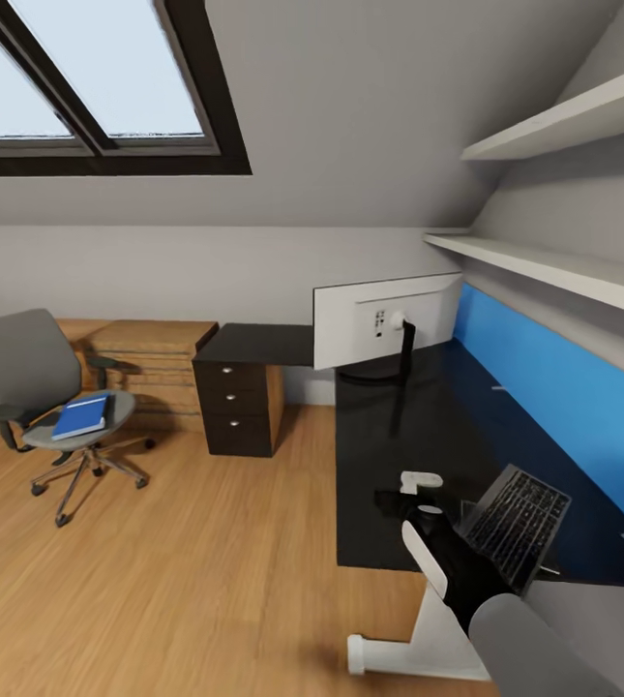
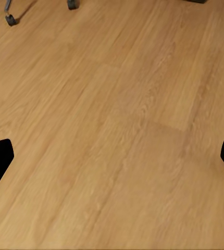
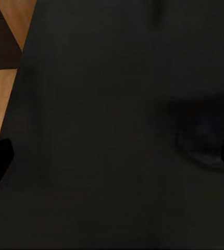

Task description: In the bedroom, organize the workspace by keeping the computer under the desk, ensuring the monitor is on the desk, placing the keyboard on the desk next to the monitor, placing the mouse on the desk next to the keyboard, moving the folder from the swivel chair onto the desk next to the mouse, stacking the notebook on top of the folder with the pen on top of the notebook, and positioning the swivel chair next to the desk.

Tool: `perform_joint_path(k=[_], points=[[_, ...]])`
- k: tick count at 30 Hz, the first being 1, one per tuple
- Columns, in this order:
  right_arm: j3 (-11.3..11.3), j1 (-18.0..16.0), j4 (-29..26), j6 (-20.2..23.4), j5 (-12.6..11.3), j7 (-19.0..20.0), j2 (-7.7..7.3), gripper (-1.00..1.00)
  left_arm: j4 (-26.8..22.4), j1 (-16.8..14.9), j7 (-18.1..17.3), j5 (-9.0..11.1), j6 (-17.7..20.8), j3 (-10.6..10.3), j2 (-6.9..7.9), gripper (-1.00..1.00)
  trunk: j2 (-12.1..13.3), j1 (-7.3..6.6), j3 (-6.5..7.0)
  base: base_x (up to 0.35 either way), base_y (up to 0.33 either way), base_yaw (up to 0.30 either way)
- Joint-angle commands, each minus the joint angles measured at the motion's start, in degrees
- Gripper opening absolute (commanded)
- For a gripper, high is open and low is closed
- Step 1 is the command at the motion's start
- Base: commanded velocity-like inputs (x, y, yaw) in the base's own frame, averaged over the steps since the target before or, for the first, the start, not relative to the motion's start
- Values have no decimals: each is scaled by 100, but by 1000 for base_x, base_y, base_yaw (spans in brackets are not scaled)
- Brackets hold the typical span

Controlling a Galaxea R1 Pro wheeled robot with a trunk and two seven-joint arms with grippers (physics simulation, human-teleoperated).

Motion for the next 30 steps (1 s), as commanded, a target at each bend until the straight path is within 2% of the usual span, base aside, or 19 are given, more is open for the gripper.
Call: perform_joint_path(k=[1,5,12,14,17,24,26,30], points=[[27,-5,-4,9,-55,-52,-8,100,2,-4,23,23,-17,-28,-1,100,-4,3,-7,269,0,12],[20,-5,10,-89,-54,-51,-33,100,2,-2,25,23,-17,-30,-3,100,-4,3,-7,298,0,5],[25,-5,19,-282,-54,-50,-171,100,2,2,23,23,-17,-28,-1,100,-4,3,-7,267,0,1],[8,-5,75,-446,-56,-67,-252,100,2,1,19,23,-17,-24,-1,100,-4,3,-7,75,0,0],[-15,-5,191,-495,-60,-78,-302,100,2,-1,16,23,-17,-23,-2,100,-4,3,-7,25,0,0],[-65,-6,308,-572,-67,-92,-544,100,2,-2,17,23,-17,-24,-3,100,-4,3,-7,6,0,0],[-177,-50,494,-558,-74,-94,-637,100,2,-1,17,26,-17,-24,-3,100,-4,3,-7,0,0,0],[-241,-150,791,-533,-85,-94,-661,100,2,-2,17,30,-17,-23,3,100,-4,3,-7,0,0,0]])
